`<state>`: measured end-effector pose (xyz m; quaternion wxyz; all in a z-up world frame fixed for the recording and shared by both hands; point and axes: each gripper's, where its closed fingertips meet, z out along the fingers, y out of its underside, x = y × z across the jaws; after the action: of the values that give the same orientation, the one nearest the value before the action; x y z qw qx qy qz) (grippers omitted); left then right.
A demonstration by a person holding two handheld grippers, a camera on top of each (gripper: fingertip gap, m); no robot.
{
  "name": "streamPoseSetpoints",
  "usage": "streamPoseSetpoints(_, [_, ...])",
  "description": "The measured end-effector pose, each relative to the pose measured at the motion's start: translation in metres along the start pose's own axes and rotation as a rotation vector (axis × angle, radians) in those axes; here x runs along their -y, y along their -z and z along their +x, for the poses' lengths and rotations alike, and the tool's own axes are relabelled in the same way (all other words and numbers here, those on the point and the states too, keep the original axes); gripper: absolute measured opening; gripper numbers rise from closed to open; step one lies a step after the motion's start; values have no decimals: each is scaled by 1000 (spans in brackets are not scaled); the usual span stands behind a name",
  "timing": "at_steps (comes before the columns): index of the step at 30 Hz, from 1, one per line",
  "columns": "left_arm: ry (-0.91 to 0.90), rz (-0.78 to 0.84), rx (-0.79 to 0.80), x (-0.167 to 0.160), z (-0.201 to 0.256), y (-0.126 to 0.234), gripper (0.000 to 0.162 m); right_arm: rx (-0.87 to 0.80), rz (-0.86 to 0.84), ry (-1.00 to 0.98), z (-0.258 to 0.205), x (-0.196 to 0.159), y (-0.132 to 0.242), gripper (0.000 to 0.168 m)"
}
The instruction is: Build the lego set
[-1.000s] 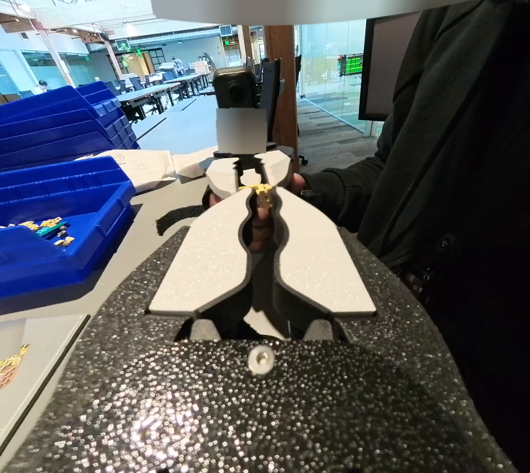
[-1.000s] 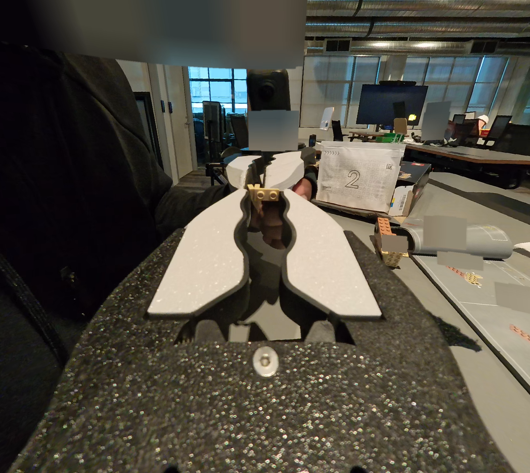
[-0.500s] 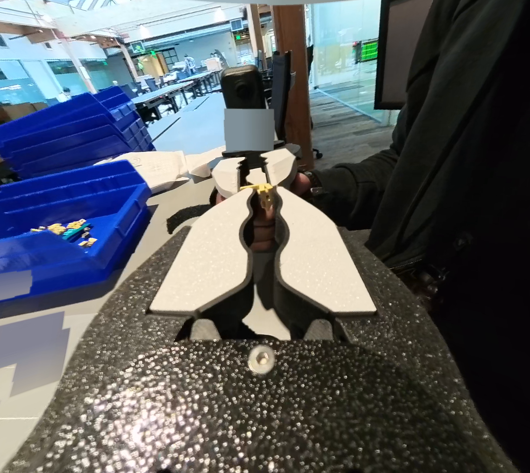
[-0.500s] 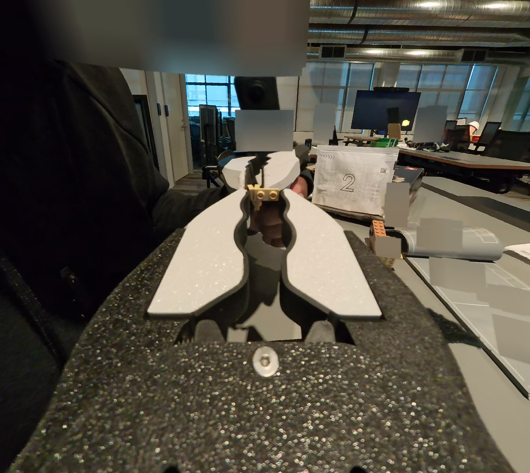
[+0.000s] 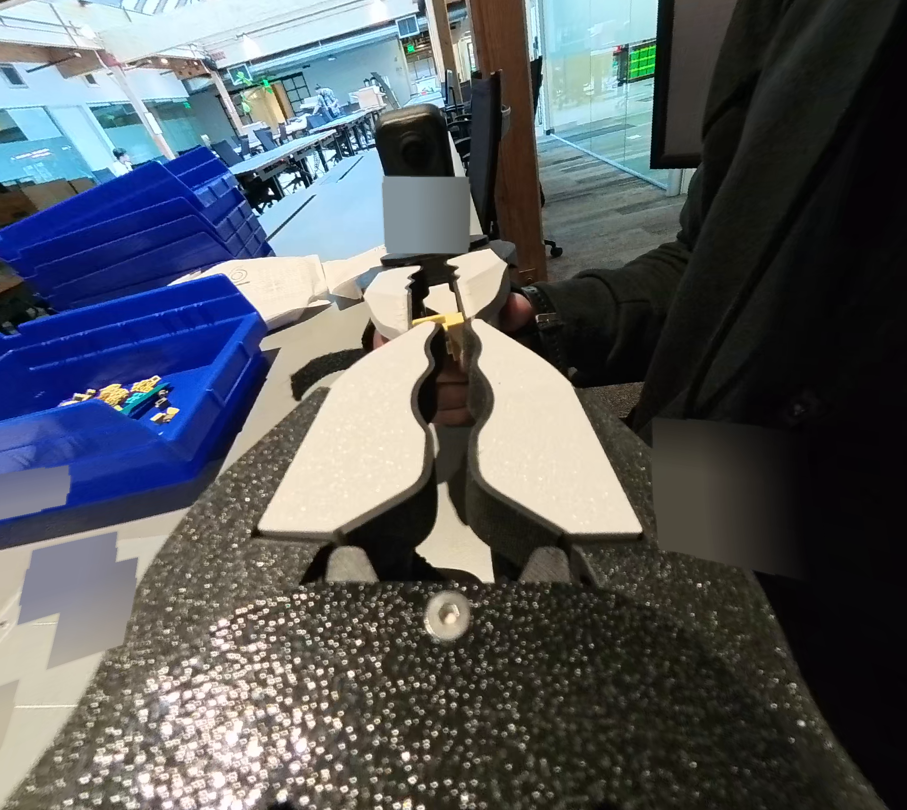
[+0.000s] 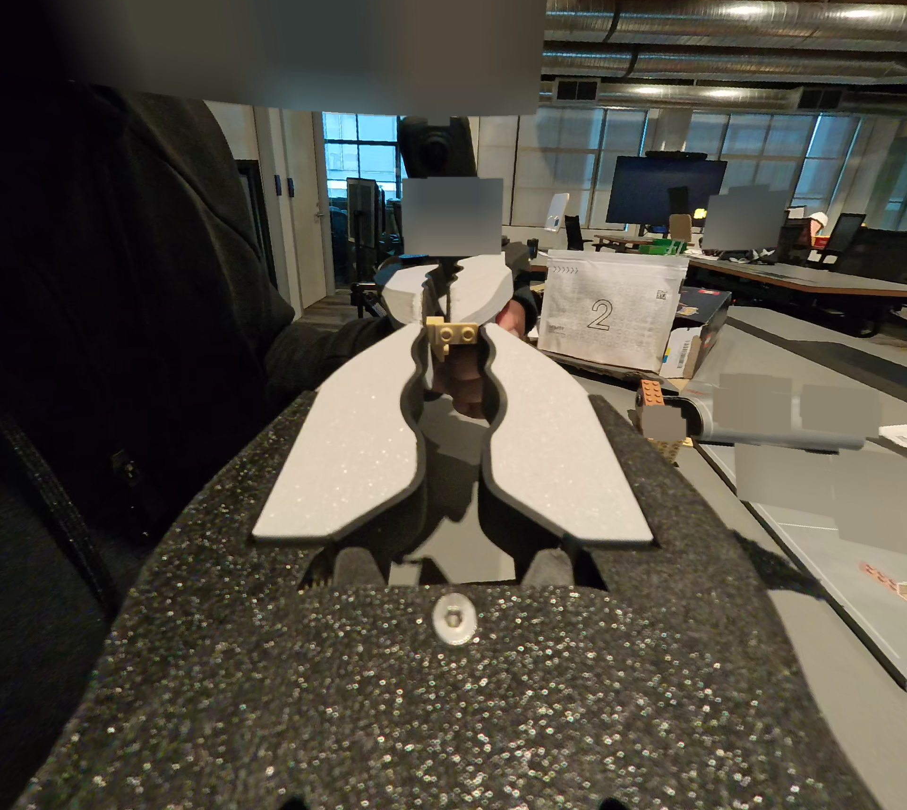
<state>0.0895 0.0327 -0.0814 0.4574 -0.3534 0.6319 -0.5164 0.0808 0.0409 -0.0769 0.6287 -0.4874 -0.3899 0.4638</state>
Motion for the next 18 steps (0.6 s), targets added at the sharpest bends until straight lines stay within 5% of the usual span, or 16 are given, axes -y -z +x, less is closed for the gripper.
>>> streamPoseSetpoints(12, [57, 75, -15, 0, -2, 1, 7, -27, -2, -4, 3, 0, -1, 19])
streamPoseSetpoints(18, [189, 238, -21, 8, -13, 12, 7, -51, 60, -31, 7, 9, 3, 25])
